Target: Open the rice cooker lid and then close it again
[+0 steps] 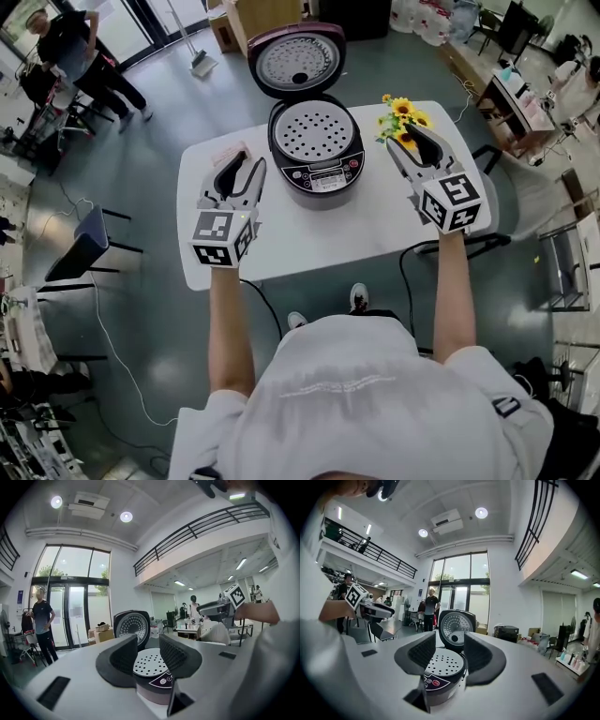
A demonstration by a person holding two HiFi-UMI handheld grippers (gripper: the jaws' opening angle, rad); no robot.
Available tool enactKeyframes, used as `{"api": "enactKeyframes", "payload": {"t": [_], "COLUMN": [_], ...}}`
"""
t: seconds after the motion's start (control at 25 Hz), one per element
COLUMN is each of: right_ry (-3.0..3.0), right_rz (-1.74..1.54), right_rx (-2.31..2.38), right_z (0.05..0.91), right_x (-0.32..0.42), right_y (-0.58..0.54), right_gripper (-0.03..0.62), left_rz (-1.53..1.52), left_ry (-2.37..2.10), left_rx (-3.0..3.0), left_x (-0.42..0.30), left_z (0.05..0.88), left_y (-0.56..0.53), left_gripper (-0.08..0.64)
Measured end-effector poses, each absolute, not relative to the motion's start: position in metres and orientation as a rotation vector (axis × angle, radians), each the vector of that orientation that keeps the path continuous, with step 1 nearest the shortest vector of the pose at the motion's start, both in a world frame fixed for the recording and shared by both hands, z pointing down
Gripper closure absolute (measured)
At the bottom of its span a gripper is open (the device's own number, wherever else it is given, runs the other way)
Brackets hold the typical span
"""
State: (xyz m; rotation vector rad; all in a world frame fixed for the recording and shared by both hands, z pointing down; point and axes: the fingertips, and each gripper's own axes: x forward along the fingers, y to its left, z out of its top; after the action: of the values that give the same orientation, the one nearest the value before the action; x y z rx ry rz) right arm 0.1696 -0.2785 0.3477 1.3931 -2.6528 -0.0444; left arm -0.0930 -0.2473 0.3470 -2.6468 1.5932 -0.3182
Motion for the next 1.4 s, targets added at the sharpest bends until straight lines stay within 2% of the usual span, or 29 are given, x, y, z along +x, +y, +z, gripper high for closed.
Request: {"api": "enactKeyframes", "payload": {"t": [0.6,0.92,1.4], "right_ry": [-2.687,-2.721,-2.692], "right_rz": [-0.128,-0.173,-0.140], "right_rx": [1.223,1.058,1.016], "right_z": [0.345,0.340,0.344], "right_x": [0.220,0.195,0.148], "right_y": [-0.332,-0.383,-0.498], "right_gripper": [0.399,0.400,0.397], "left_rz": [-0.369,-0.426,-0.519], "left_ry": [1.710,1.754,1.606], "left_rx": [-2.559,-2.534,-2.583], "left_x": [-0.051,-0.064,-0.110], "left_z": [0.346,0.347,0.355], "left_y": [-0.284,-0.324,-0.446], "left_gripper": [0.405,0.408,0.408]}}
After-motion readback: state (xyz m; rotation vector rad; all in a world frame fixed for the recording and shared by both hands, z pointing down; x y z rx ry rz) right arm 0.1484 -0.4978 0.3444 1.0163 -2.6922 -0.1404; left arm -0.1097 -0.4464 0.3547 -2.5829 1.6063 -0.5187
